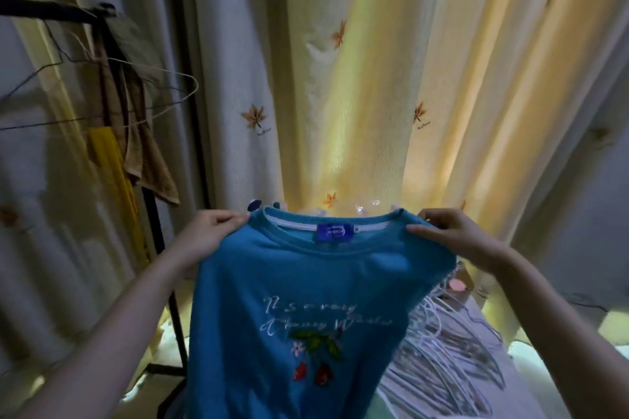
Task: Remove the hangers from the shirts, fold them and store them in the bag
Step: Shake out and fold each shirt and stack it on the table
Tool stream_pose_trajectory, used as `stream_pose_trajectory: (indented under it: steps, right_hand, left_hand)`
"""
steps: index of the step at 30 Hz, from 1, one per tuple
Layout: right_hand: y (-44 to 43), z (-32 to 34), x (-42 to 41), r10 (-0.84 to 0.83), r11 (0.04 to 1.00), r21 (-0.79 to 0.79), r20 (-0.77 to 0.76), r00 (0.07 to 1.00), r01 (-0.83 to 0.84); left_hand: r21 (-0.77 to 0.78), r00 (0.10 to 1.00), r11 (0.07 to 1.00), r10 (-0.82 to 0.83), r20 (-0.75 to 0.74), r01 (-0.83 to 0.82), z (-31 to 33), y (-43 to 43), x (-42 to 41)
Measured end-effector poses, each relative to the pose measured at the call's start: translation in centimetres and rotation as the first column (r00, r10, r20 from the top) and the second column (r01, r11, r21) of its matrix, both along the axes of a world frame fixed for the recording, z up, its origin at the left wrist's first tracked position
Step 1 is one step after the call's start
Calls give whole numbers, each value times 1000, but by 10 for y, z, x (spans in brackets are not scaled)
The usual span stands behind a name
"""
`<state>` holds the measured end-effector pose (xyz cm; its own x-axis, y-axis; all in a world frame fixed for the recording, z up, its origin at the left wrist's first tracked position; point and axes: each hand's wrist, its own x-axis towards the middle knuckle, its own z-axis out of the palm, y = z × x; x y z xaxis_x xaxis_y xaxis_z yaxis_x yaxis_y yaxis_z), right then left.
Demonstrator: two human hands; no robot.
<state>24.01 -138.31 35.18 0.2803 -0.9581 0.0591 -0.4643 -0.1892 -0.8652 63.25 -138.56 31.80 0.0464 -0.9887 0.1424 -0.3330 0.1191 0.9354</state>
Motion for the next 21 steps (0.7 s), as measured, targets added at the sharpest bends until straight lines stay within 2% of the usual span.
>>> stream_pose_trajectory:
  steps: [3,5,11,18,21]
  right_hand:
    - [4,-38,36,-321,947,53,103,941,317]
    - [14,-59,77,-358,932,145,203,912,333]
    - [54,-89,167,-275,948,272,443,854,164]
    - [81,-95,177,-266,945,295,452,852,139]
    - [86,-96,176,-283,935,328,464,839,133]
  left_hand:
    - [102,940,981,186,-288,-162,-34,10,-38]
    - [137,888,966,257,-382,-221,-53,22,-70]
    - [-77,931,974,178,-318,-213,-69,72,-130]
    - [-123,963,979,128,-238,-161,-84,94,-115]
    - [-88,983,992,74,-168,-90,-91,101,-110]
